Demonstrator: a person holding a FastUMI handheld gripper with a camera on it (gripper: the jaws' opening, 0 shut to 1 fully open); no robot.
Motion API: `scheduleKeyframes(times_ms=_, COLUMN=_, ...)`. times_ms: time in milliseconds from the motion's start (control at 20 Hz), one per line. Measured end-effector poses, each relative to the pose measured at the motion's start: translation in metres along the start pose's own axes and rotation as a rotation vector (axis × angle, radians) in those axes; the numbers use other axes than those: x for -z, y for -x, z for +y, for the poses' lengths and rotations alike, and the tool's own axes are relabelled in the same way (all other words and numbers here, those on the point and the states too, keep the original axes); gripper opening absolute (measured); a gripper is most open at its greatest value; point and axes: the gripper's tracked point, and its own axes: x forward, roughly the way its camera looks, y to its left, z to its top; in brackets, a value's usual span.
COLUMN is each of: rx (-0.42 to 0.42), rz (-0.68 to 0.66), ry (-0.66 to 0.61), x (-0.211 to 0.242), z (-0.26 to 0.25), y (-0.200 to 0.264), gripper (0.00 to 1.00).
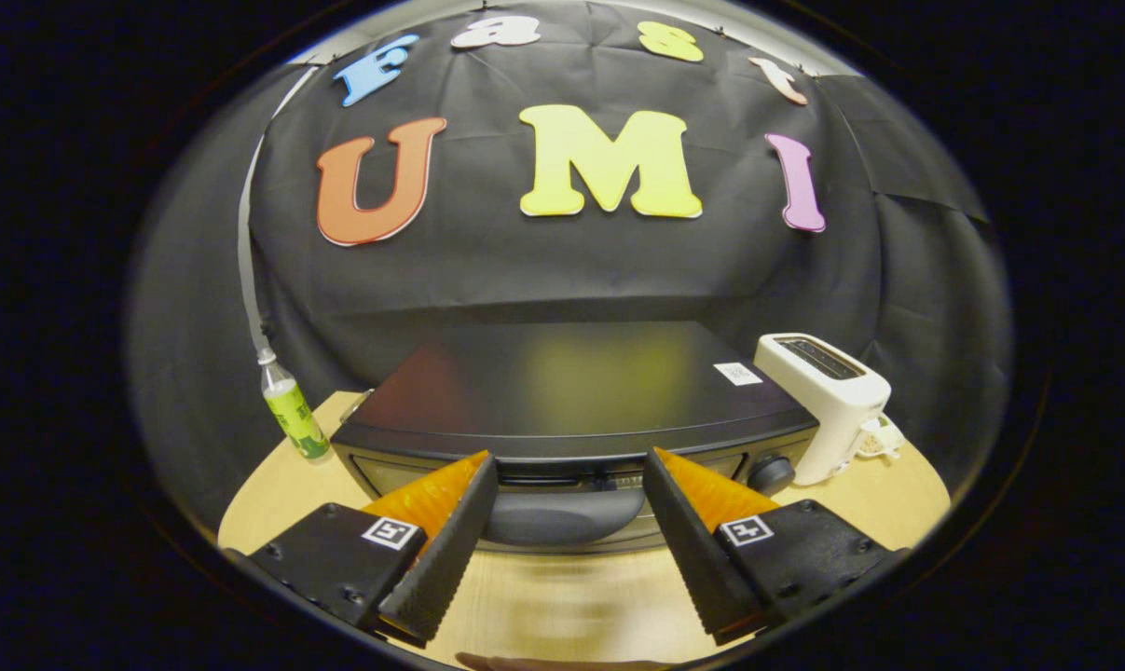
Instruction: Open the toaster oven, put the food inside, and close the toaster oven door.
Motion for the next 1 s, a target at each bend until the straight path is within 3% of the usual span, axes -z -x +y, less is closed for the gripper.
scheduleKeyframes(times_ms=350, rx=-0.036, rz=0.016, ry=-0.125, x=0.016, z=-0.001, y=0.01, gripper=1.0)
scheduleKeyframes(times_ms=1000, rx=-0.057, rz=0.055, ry=-0.038, x=0.037, z=-0.003, y=0.034, gripper=1.0)
